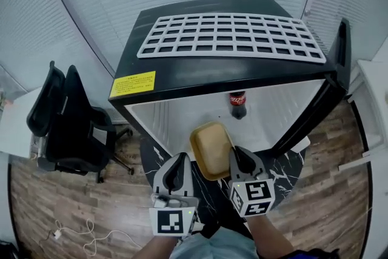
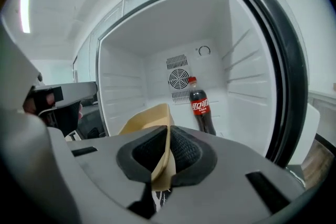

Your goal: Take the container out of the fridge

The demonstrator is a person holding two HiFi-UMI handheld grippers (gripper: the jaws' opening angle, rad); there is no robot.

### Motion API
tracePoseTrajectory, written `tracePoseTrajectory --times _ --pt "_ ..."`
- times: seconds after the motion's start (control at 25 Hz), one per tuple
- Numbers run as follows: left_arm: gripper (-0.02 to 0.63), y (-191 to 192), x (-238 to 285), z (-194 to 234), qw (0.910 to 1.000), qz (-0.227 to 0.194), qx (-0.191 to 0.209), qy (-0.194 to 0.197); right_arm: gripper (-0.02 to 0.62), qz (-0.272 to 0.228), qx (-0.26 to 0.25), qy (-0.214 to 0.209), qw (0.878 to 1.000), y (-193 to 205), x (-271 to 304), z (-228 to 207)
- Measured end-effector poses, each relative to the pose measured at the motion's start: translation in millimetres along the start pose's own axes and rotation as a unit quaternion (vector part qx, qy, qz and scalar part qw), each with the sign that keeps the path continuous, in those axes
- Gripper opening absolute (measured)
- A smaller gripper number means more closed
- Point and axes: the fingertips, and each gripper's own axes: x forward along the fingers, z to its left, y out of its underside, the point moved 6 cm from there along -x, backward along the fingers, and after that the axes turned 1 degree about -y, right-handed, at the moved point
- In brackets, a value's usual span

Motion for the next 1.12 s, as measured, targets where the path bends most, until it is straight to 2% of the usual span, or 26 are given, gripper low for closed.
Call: tracePoseTrajectory --times 0.24,0.44,0.6,0.72,0.84,1.0,1.12 --pt "0.015 -24 -21 -8 0.9998 -0.019 0.009 0.006 0.034 -0.051 -0.018 0.002 0.999 -30 -44 16" --pt "0.015 -61 -37 -14 0.9984 -0.054 0.008 0.014 0.034 -0.091 -0.033 -0.003 0.995 -52 -75 24" --pt "0.015 -90 -48 -20 0.9962 -0.083 0.022 0.017 0.034 -0.120 -0.048 -0.003 0.992 -72 -101 31" --pt "0.017 -107 -55 -23 0.9953 -0.092 0.024 0.017 0.034 -0.143 -0.060 -0.002 0.988 -87 -119 38" --pt "0.015 -117 -61 -24 0.9950 -0.097 0.019 0.015 0.034 -0.162 -0.066 -0.003 0.985 -96 -132 44" --pt "0.015 -130 -68 -26 0.9916 -0.125 0.025 0.021 0.034 -0.177 -0.074 0.002 0.981 -102 -144 47" --pt "0.015 -130 -70 -28 0.9913 -0.126 0.030 0.022 0.032 -0.181 -0.081 0.004 0.980 -103 -149 48"
